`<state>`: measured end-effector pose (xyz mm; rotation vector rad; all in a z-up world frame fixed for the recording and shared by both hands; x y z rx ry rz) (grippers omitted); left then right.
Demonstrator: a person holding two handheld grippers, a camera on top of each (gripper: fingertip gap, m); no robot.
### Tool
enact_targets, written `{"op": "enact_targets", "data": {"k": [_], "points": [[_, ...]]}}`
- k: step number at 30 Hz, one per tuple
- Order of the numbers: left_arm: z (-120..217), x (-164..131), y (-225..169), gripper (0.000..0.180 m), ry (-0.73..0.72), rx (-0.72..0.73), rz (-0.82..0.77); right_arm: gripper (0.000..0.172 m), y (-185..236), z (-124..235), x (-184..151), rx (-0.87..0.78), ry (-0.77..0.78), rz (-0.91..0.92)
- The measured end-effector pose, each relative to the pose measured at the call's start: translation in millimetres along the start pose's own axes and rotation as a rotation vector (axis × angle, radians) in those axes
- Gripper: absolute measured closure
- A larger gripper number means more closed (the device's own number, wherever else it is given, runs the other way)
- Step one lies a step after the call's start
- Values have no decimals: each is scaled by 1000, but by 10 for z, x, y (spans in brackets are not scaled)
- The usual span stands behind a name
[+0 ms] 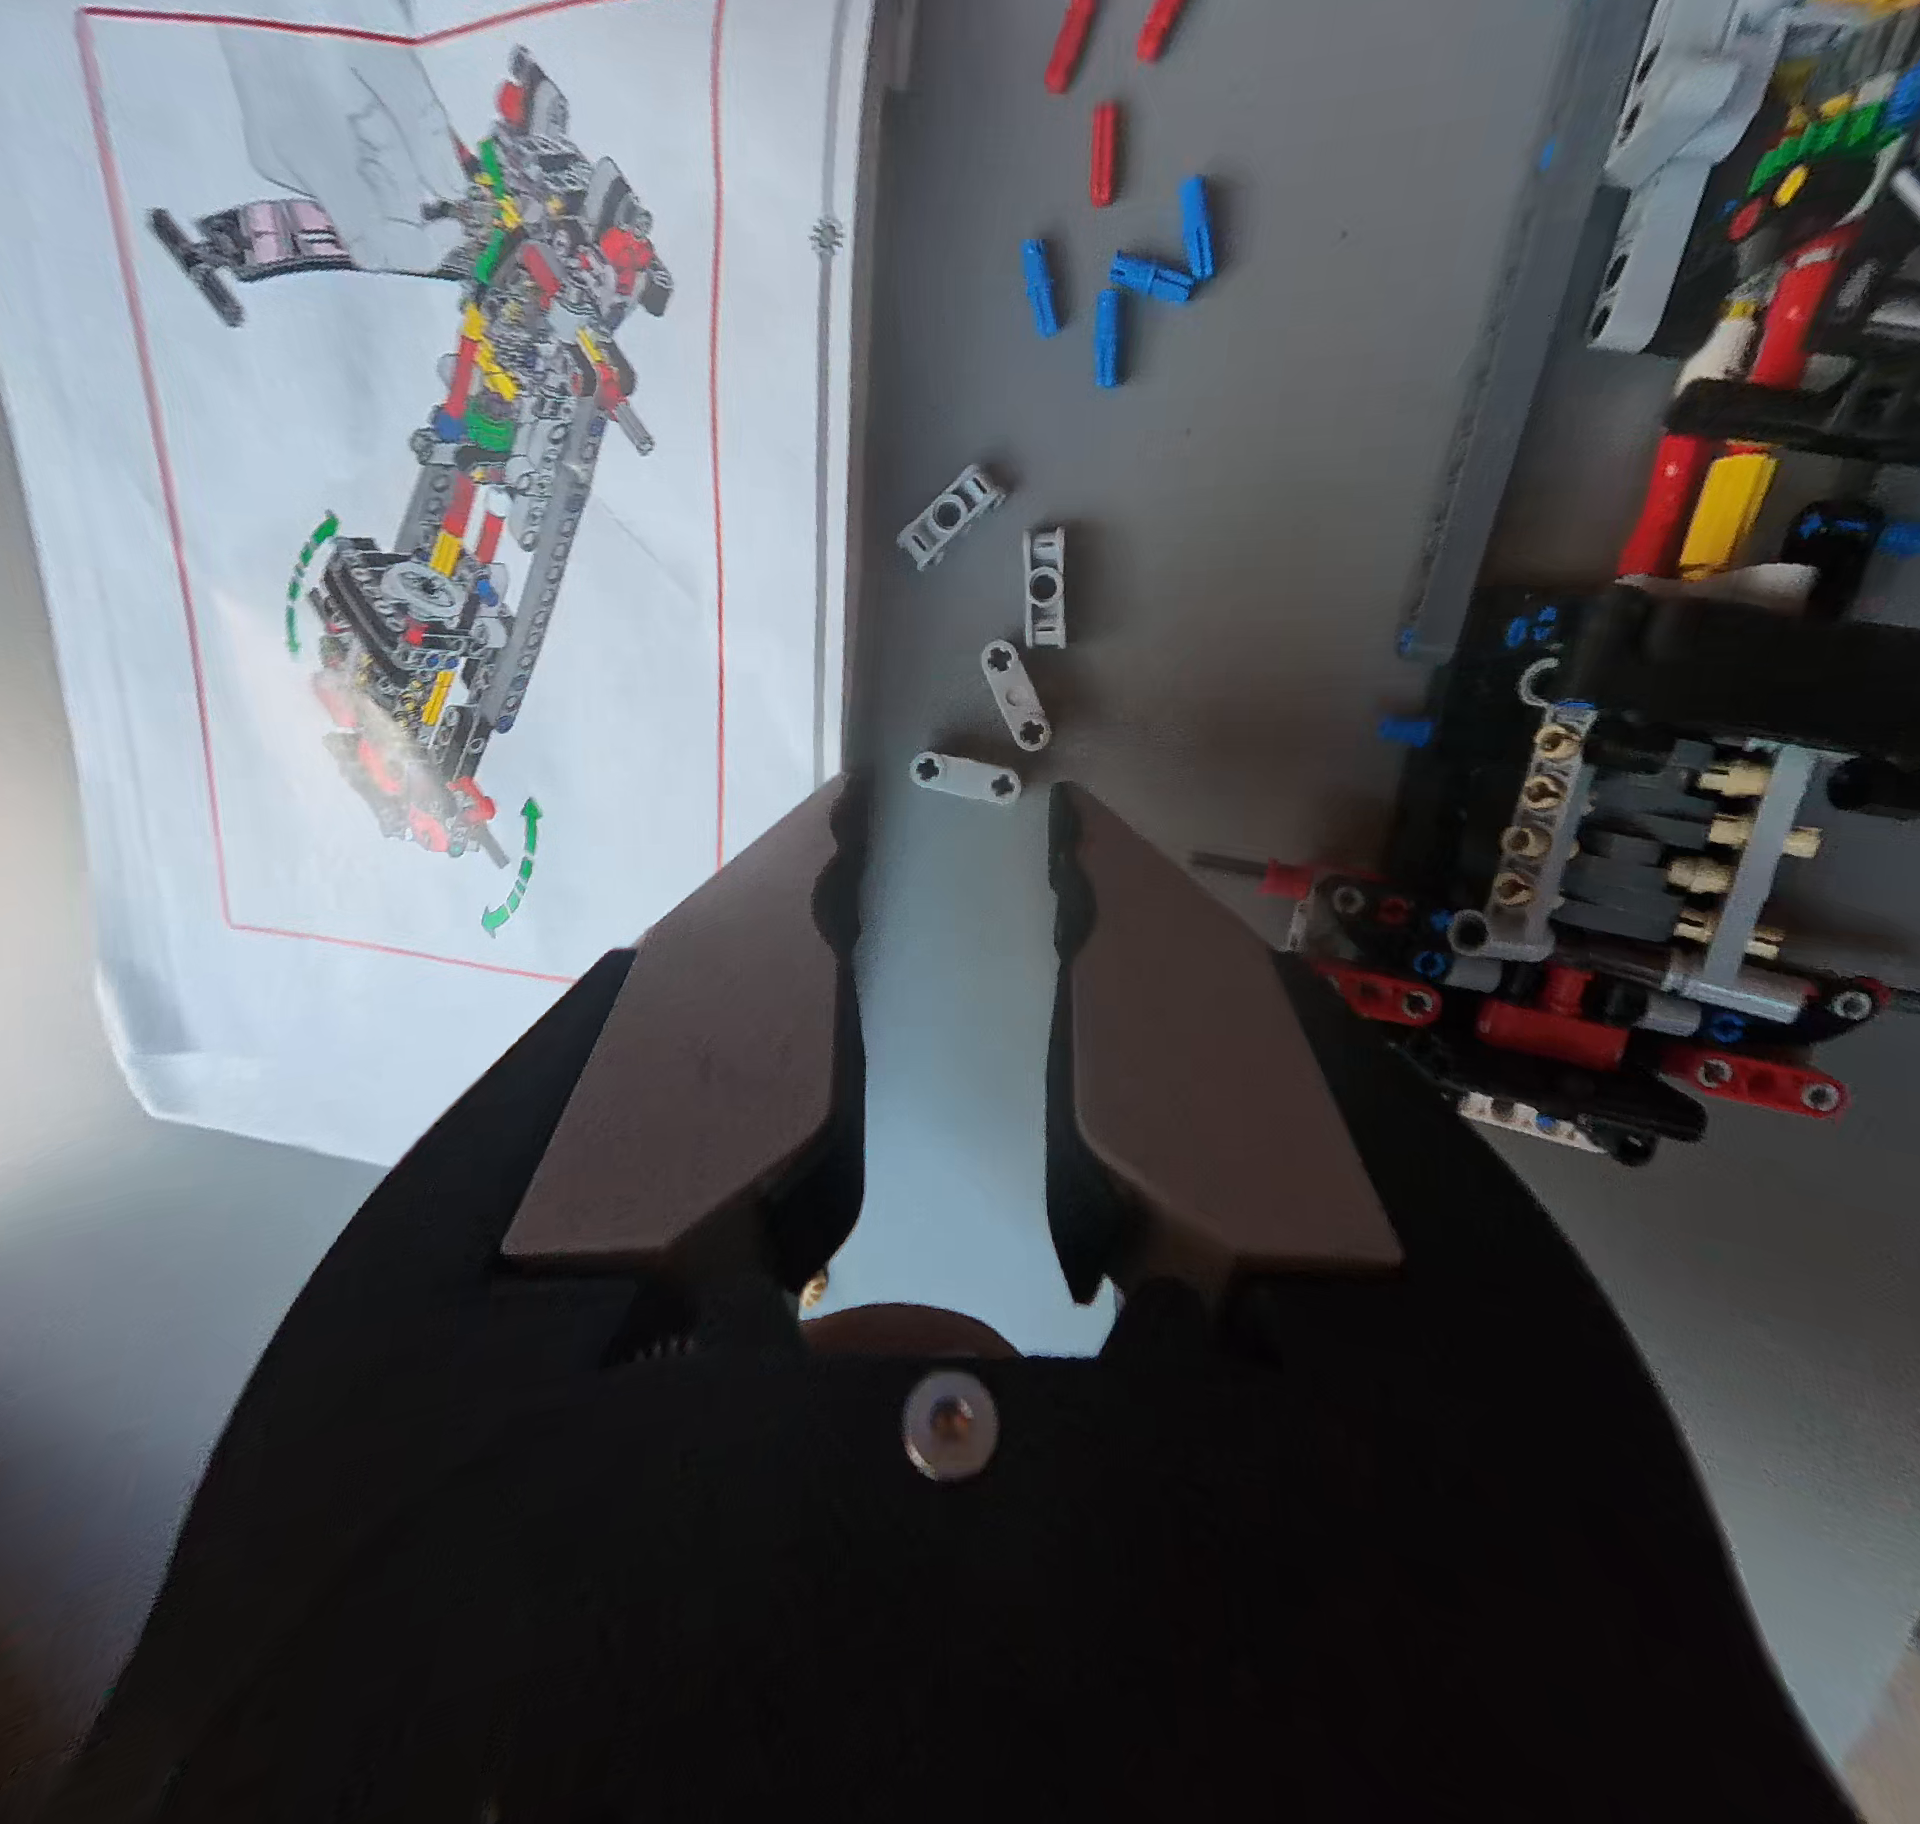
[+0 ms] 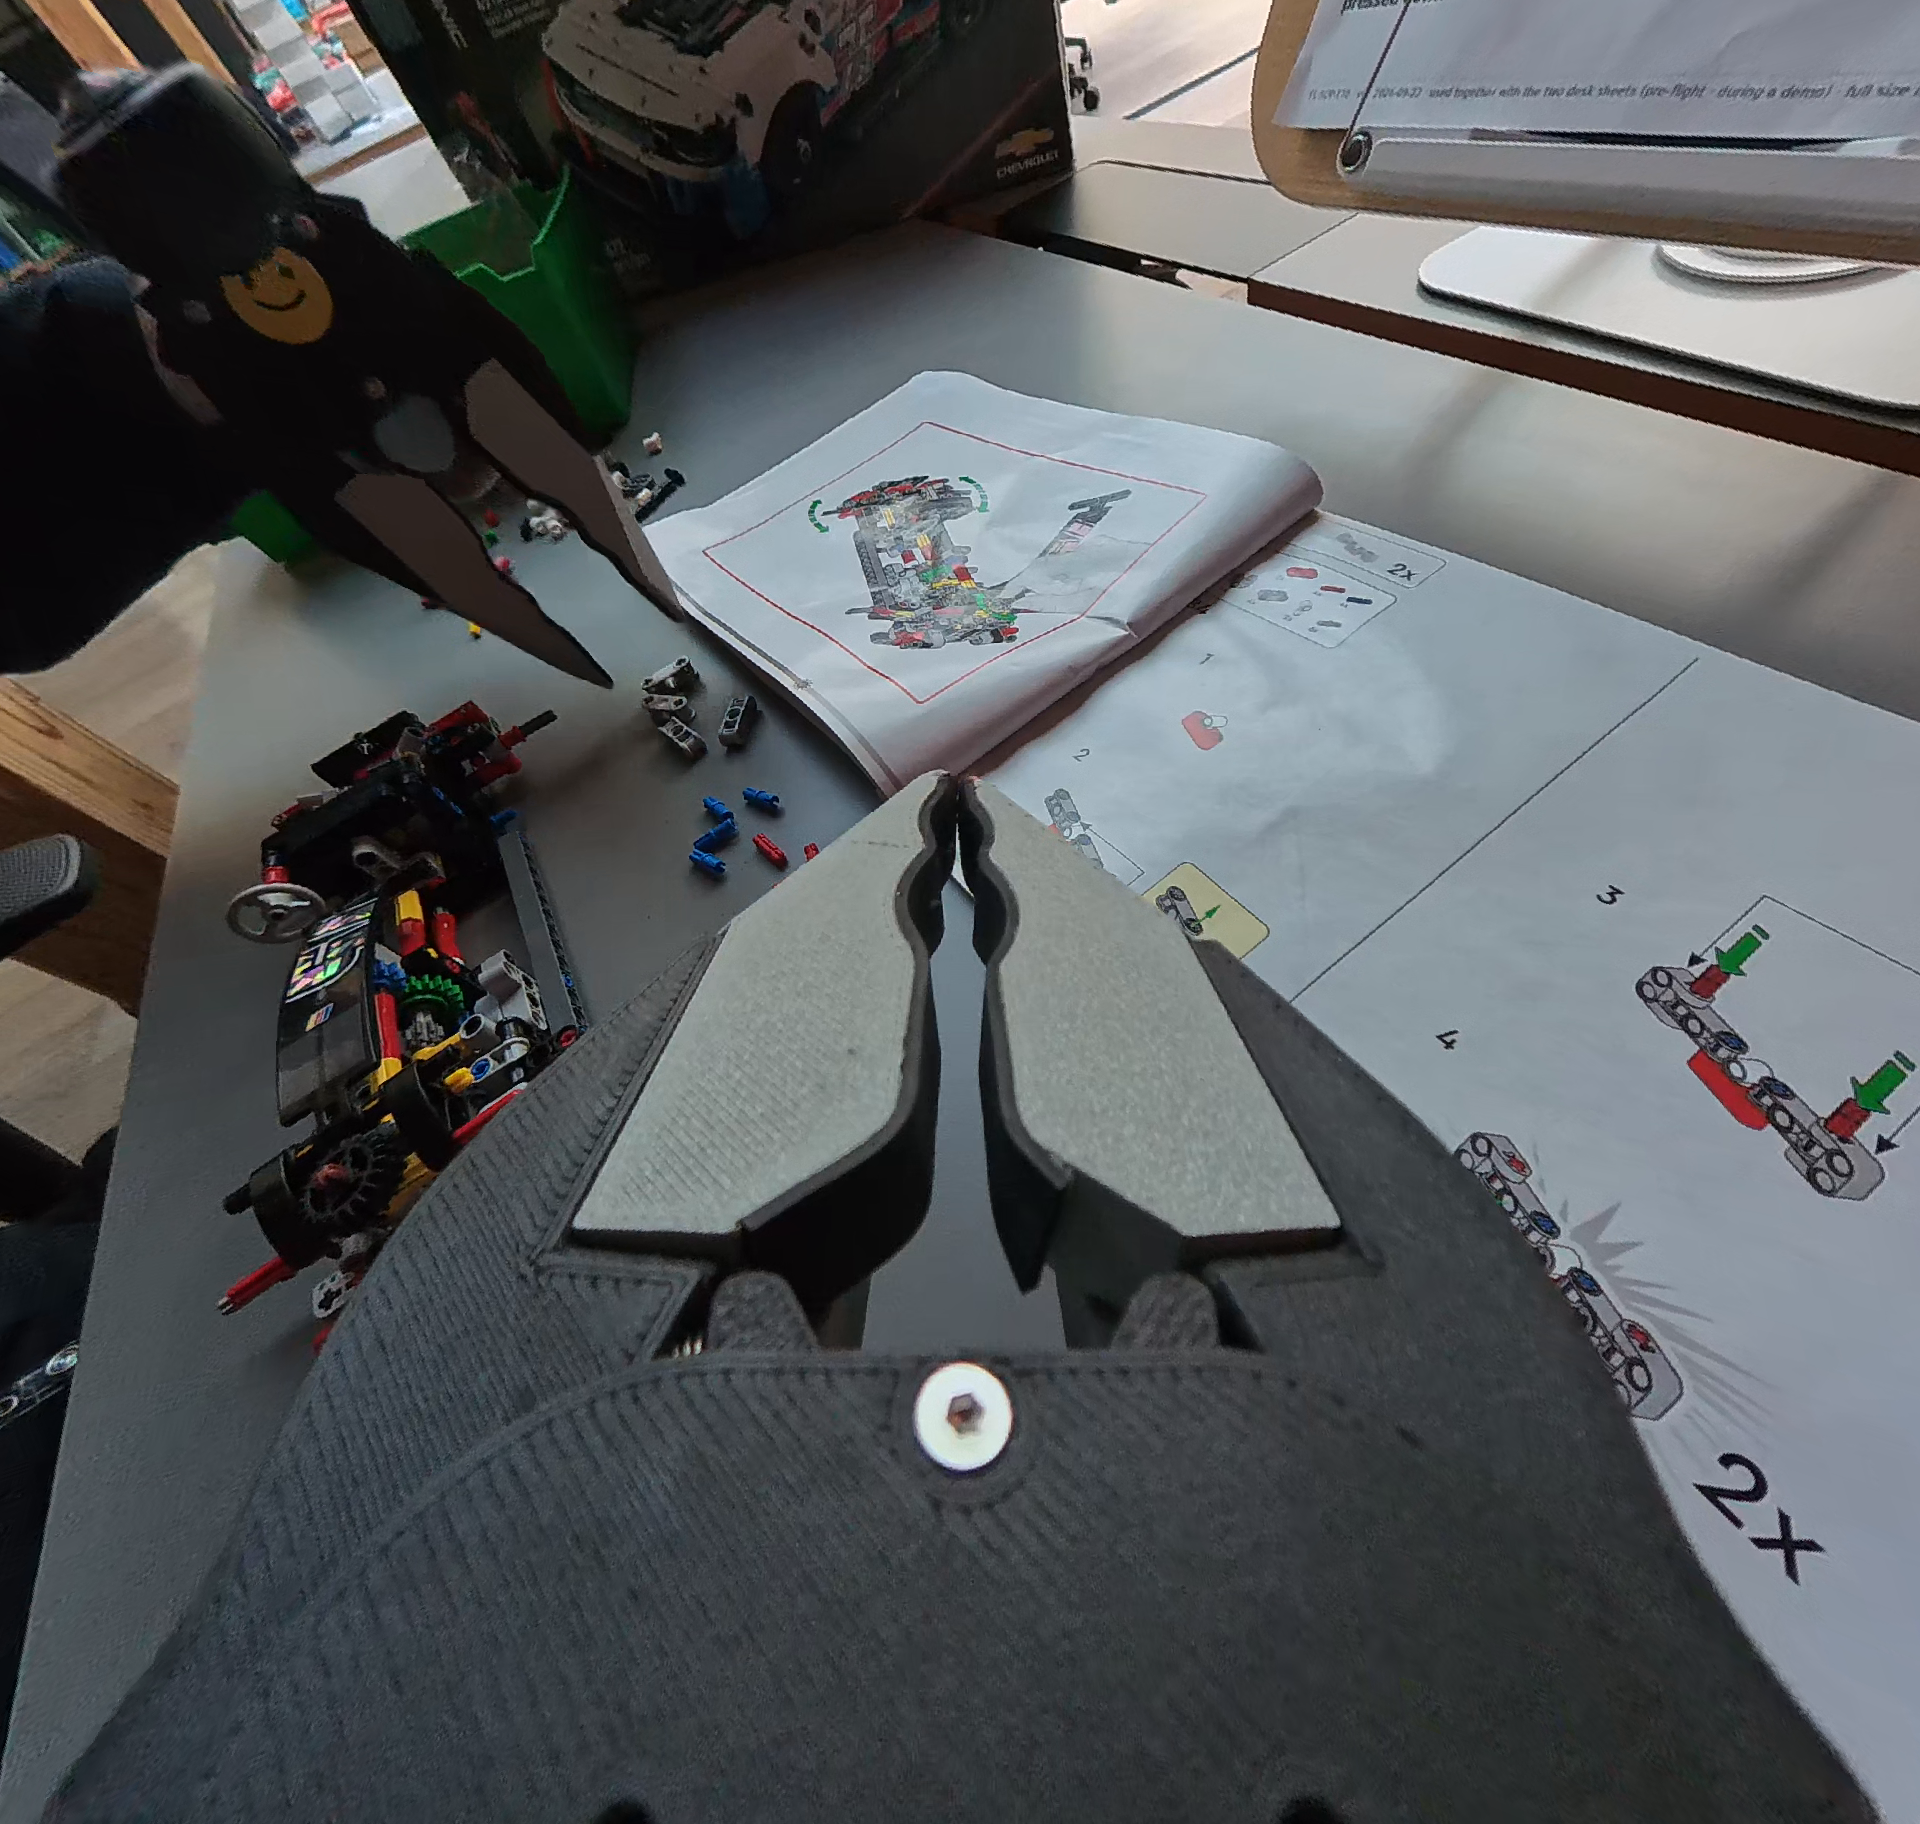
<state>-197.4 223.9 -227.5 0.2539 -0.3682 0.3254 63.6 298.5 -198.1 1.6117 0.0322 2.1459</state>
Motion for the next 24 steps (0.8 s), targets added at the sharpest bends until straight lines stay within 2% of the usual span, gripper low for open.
{"op": "enact_targets", "data": {"k": [3, 7, 9, 15, 17, 19, 22, 24], "points": [[191, 18, 91, 144, -131, 95, 115, 172, -6, -12, -14, -3, 6, 2], [488, -49, 464, 141, -385, 443, 407, 172, -14, -25, -25, -2, 0, 13], [551, -76, 530, 145, -486, 526, 467, 165, -29, -36, -32, -9, -13, 27], [434, -99, 628, 151, -652, 594, 556, 138, -108, -60, -47, -92, -78, 98], [350, -110, 656, 159, -680, 610, 535, 135, -123, -74, -66, -116, -80, 127], [271, -117, 685, 156, -687, 606, 531, 133, -146, -88, -74, -146, -72, 156], [145, -89, 677, 150, -723, 510, 526, 133, -331, -74, -79, -334, -16, 208], [173, -101, 706, 150, -730, 561, 503, 133, -419, -67, -61, -413, -5, 217]]}}
Point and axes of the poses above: each gripper's, where its closed fingertips meet, z back along the fingers, x out of its top, y = z × x across the jaws, the point moved 5 cm from there along z, back along the fingers, and after that the axes turned 2 degrees about x, right-handed, at the moved point
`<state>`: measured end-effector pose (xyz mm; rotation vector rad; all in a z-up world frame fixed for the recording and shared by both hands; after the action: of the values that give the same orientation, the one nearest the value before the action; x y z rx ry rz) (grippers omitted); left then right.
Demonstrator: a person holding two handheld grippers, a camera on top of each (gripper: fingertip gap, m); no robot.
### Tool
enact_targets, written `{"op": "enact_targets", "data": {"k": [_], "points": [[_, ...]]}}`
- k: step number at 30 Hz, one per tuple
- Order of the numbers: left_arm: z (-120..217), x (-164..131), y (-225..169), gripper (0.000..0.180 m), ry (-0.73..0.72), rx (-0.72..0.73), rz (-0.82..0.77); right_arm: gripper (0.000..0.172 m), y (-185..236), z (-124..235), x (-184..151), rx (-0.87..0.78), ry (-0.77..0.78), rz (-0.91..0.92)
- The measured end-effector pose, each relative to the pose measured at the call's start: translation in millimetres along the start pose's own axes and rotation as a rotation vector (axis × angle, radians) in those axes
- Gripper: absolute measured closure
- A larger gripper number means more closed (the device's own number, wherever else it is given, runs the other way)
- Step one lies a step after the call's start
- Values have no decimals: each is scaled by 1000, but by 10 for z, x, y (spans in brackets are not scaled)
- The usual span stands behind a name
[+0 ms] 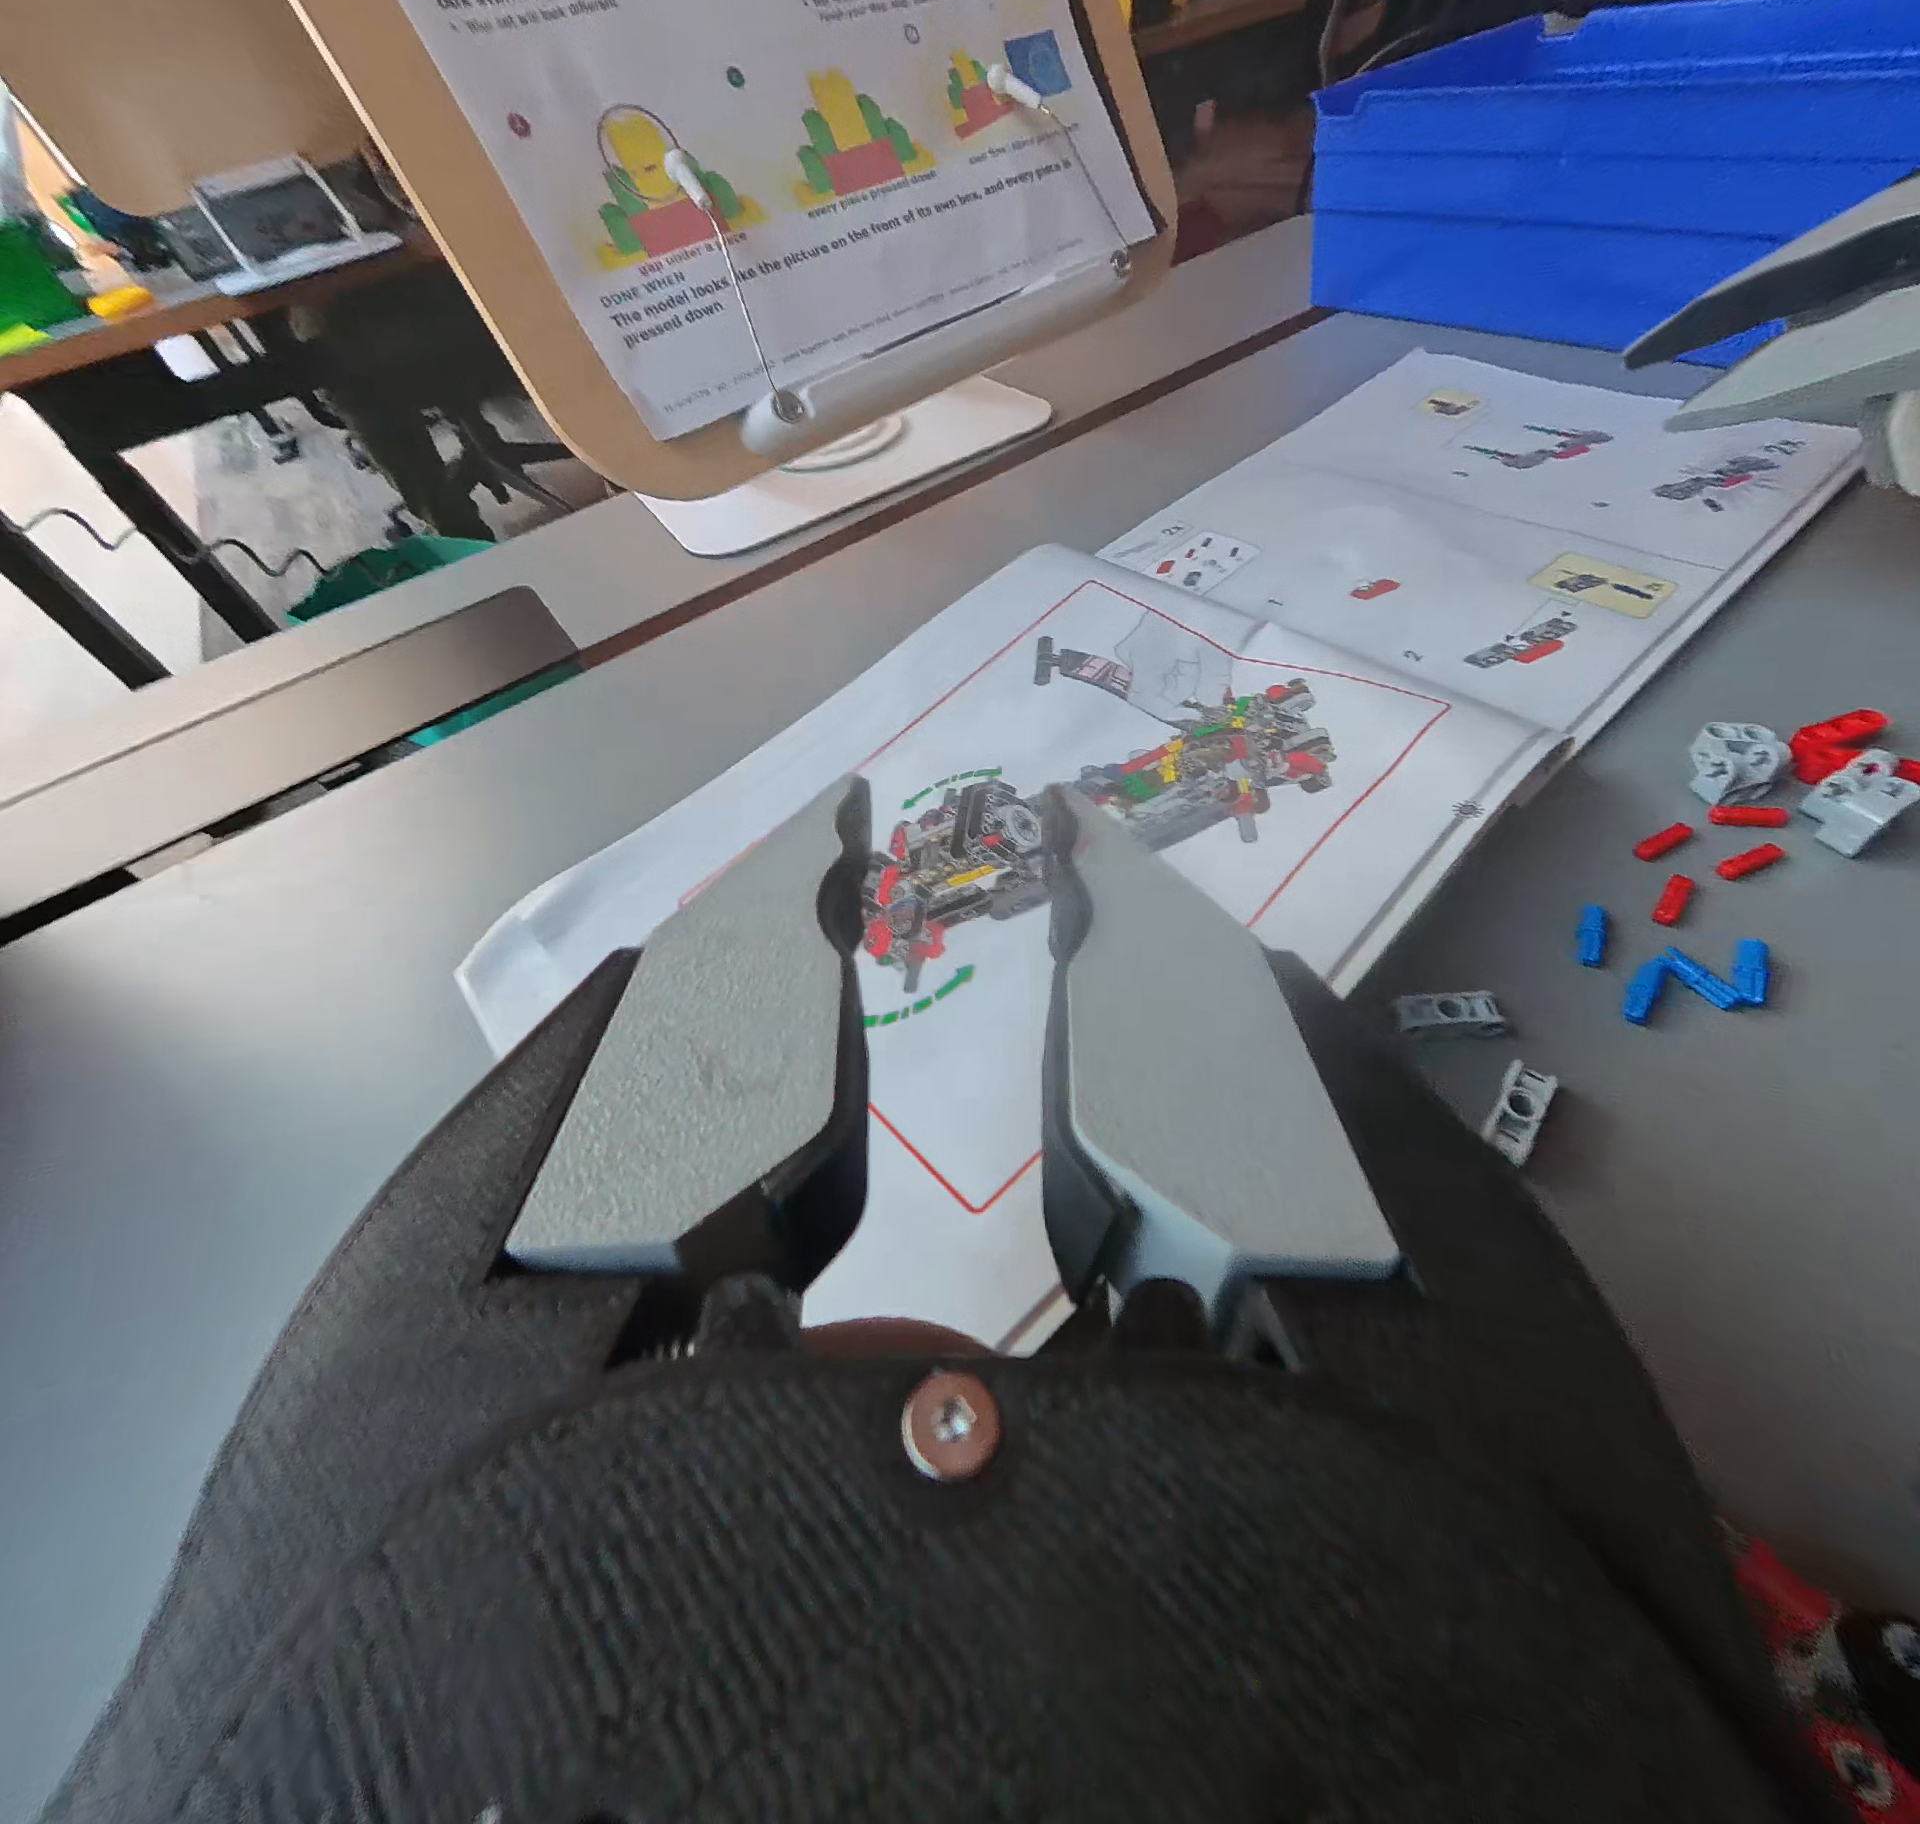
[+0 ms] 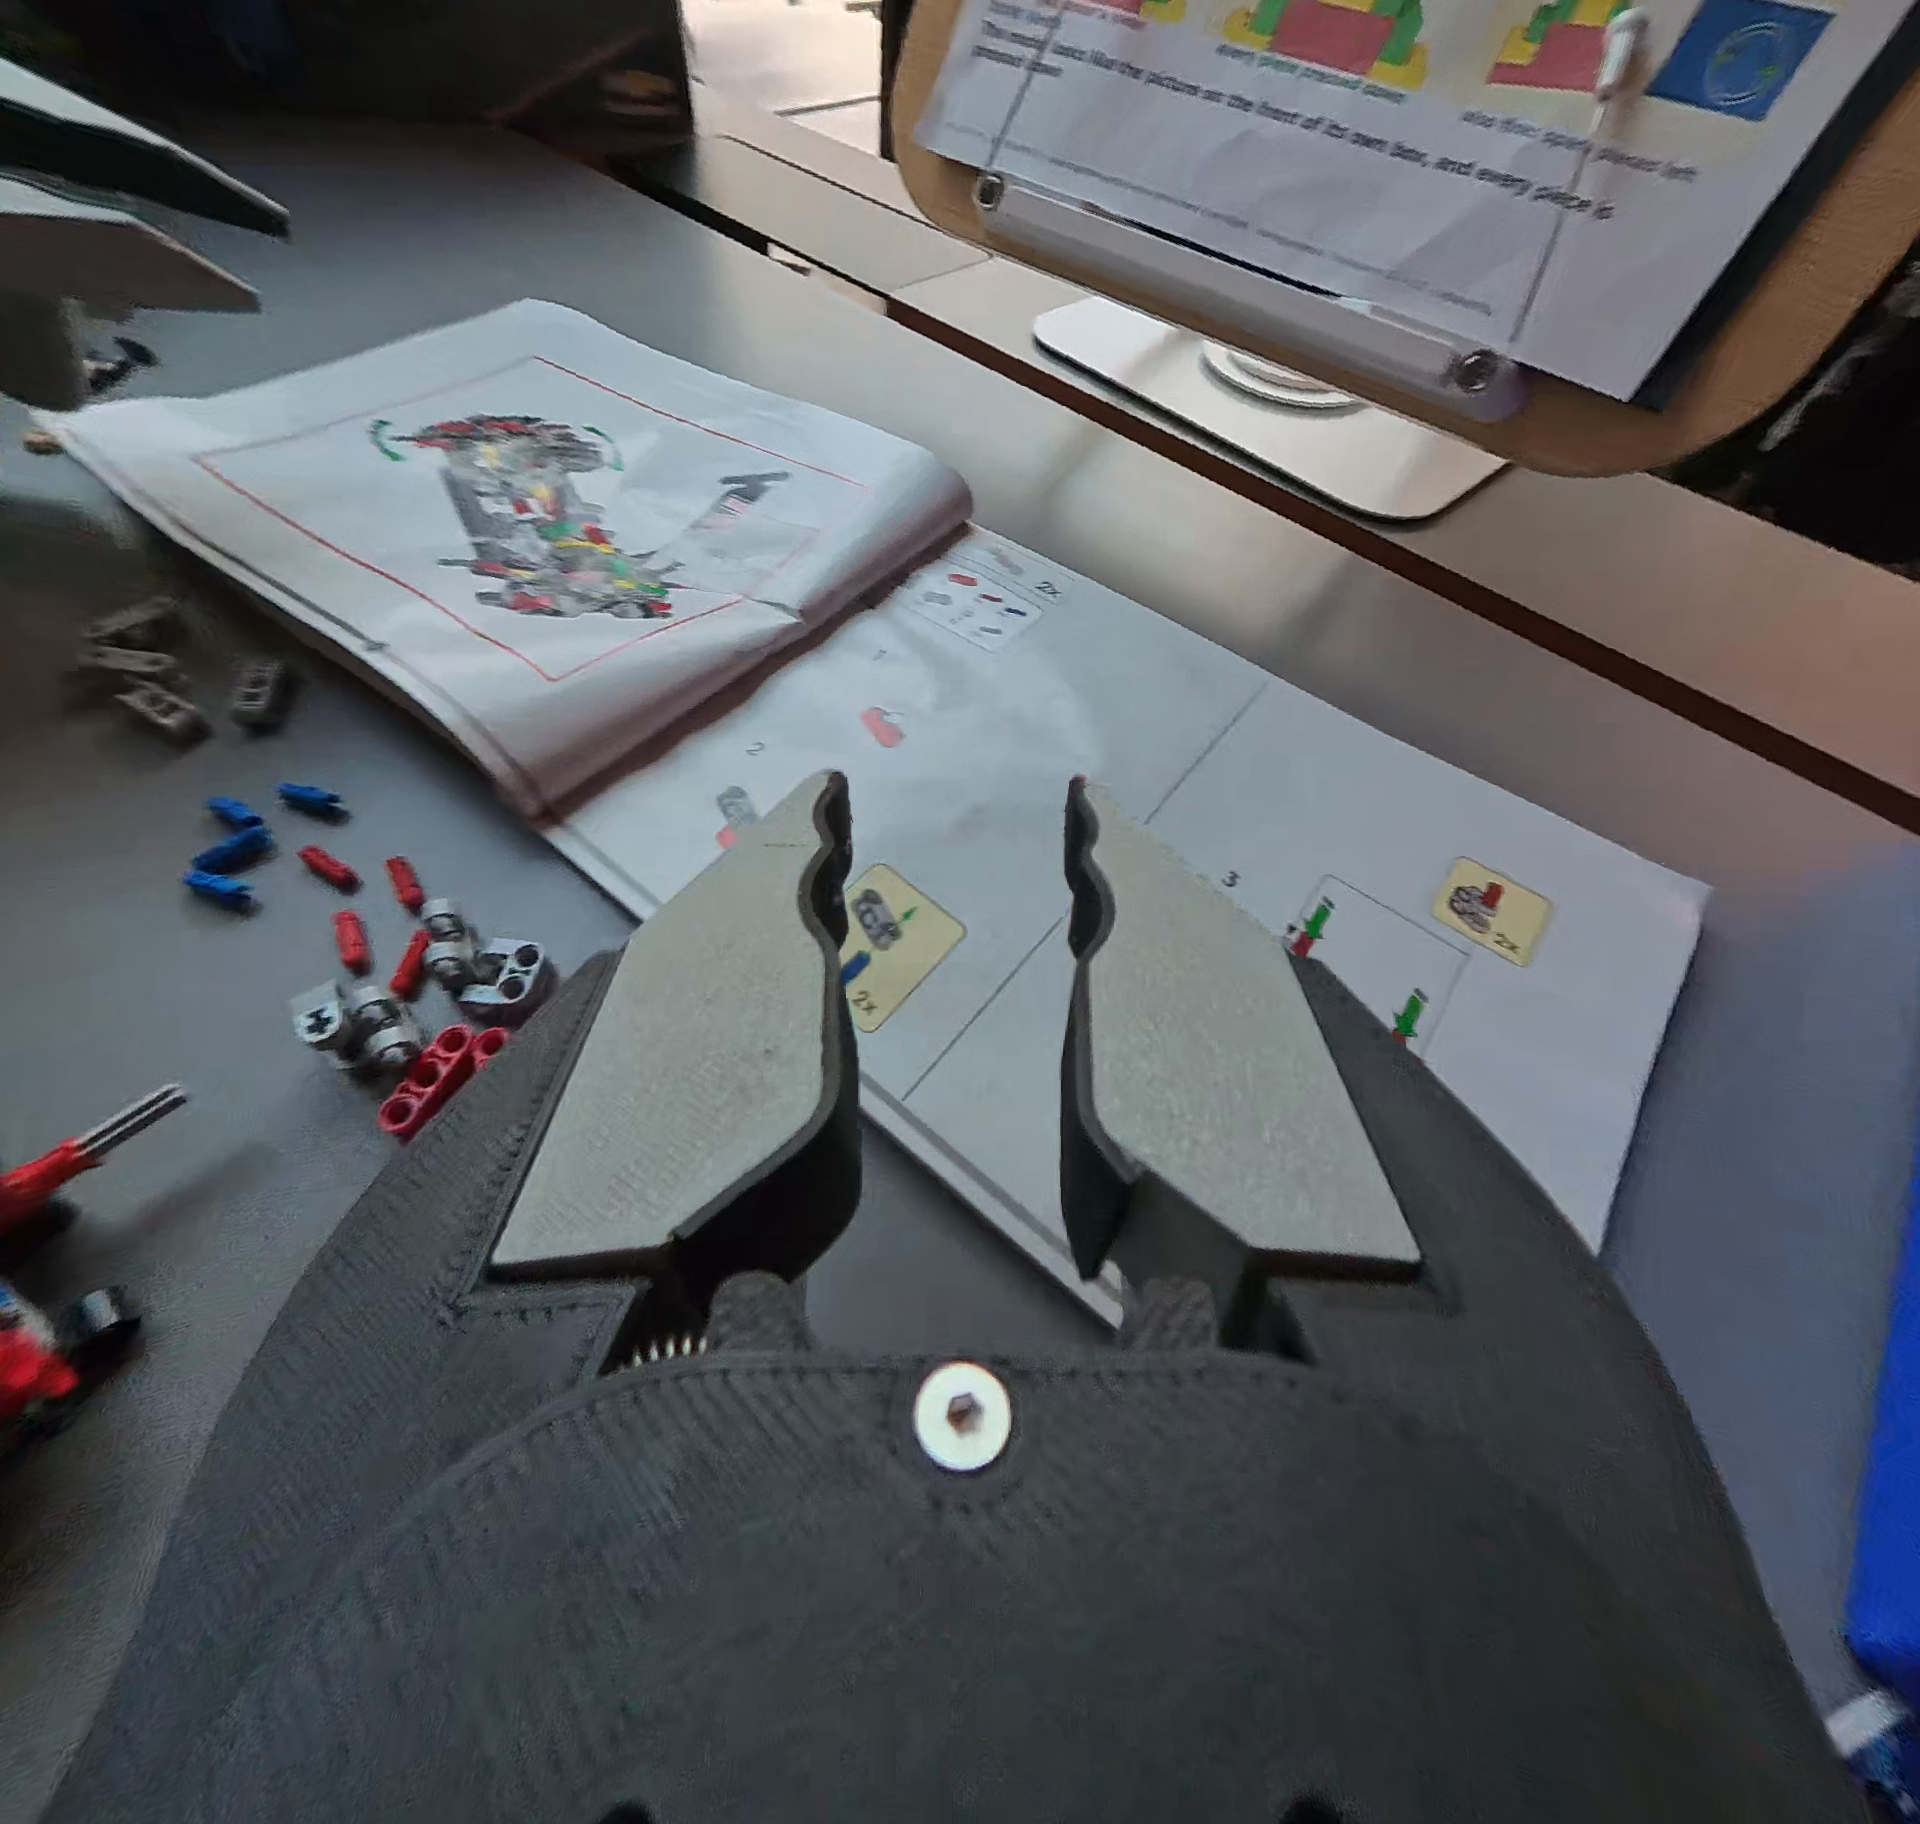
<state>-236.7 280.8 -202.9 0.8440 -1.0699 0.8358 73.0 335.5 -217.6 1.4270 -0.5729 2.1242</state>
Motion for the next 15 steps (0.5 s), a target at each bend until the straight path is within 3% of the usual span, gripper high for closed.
{"op": "enact_targets", "data": {"k": [10, 15], "points": [[195, 220, 52, 180, -220, 65, -21, 135, -112, -37, -57, -134, 63, -3], [207, 235, 19, 180, -254, 60, -50, 136, -88, -42, -49, -127, 54, -17]]}}
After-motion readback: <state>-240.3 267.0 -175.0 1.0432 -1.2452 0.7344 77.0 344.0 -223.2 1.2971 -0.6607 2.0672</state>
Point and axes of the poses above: each gripper's, where its closed fingertips meet, z back along the fingers, x out of its top, y = z × x across the jaws, the point moved 5 cm from there along z, back along the fingers, and after that the axes turned 2 degrees about x, right-handed, at the moved point
